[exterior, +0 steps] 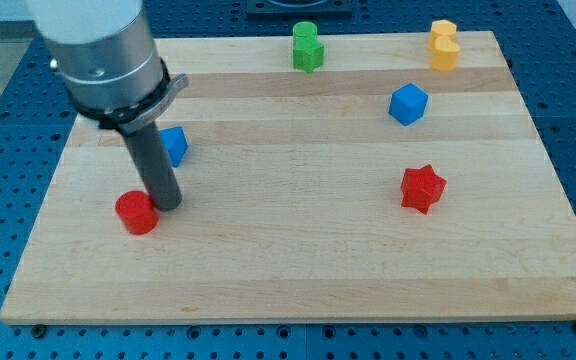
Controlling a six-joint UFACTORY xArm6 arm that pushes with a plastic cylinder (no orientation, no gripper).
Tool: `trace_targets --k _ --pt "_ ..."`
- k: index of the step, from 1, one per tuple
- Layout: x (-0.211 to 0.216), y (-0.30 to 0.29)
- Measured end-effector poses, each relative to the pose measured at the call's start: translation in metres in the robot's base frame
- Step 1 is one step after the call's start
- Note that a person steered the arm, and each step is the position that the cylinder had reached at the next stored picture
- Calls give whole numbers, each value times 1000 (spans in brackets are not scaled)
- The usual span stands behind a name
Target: Place the red circle left bottom of the board
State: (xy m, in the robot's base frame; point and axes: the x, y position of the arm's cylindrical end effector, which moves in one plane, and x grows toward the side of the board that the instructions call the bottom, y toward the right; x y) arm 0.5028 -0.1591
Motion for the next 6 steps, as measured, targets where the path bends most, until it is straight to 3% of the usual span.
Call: trace_targets --k 1,3,6 --pt "22 -15" --pt "1 -35" --pt "32 -57"
